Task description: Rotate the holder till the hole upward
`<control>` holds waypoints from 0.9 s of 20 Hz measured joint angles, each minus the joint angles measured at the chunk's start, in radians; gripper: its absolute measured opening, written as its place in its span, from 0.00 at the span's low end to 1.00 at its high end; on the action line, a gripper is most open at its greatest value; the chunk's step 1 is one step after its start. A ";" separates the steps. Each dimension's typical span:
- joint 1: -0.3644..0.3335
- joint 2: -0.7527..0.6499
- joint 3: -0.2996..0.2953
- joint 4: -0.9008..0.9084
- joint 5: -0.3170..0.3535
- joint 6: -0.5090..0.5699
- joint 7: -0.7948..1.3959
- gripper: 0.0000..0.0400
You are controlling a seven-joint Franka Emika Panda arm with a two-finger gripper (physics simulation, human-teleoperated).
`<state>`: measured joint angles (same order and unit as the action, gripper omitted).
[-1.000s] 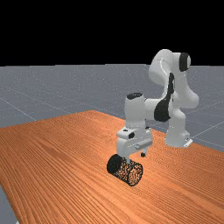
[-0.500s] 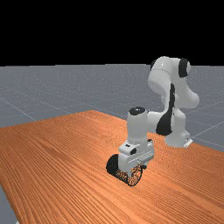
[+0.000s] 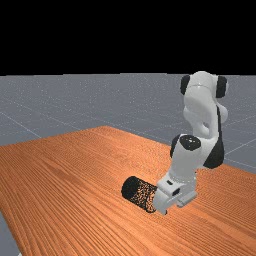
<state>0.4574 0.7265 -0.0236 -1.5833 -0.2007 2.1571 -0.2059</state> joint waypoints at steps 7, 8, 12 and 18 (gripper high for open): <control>0.207 0.381 -0.298 0.499 -0.156 -0.455 0.068 1.00; 0.182 0.357 -0.219 0.462 -0.257 -0.458 0.097 1.00; 0.163 0.203 -0.196 0.159 -0.252 -0.255 0.153 1.00; 0.108 0.107 -0.186 -0.018 -0.264 -0.077 0.100 1.00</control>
<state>0.5656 0.8335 -0.2100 -1.6018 -0.4644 2.0803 -0.1056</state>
